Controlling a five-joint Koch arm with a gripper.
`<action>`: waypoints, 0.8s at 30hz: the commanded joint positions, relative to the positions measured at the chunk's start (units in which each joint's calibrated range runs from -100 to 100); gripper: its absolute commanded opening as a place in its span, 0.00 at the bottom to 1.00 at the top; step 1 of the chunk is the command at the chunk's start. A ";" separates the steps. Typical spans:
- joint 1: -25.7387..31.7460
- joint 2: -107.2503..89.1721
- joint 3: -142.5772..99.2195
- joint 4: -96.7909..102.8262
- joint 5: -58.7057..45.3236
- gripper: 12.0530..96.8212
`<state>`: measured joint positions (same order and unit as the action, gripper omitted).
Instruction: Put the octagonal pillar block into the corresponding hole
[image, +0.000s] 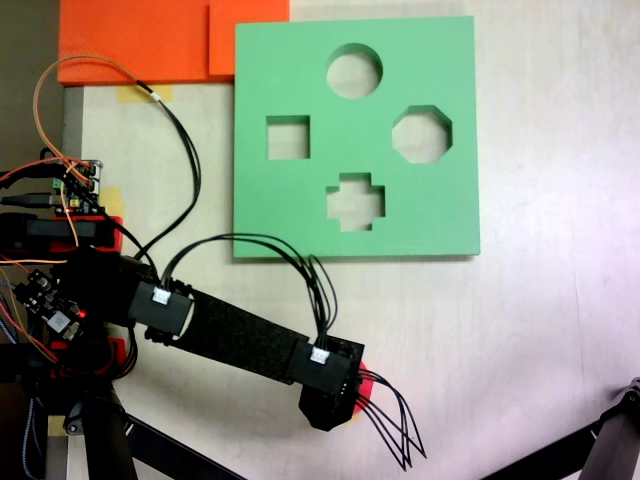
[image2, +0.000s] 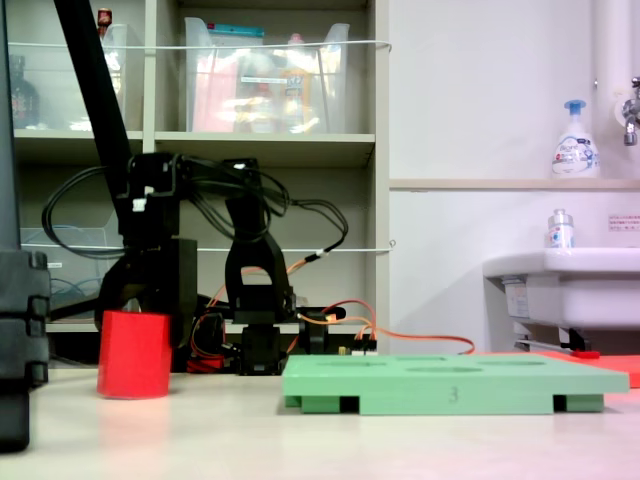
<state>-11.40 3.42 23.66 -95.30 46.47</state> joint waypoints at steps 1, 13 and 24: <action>-0.05 0.77 -0.04 -3.06 -0.49 0.31; 0.10 -10.26 -0.33 -4.70 -1.17 0.31; 4.00 -33.73 -0.04 -4.70 1.51 0.31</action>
<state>-8.23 -24.90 22.00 -96.97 47.50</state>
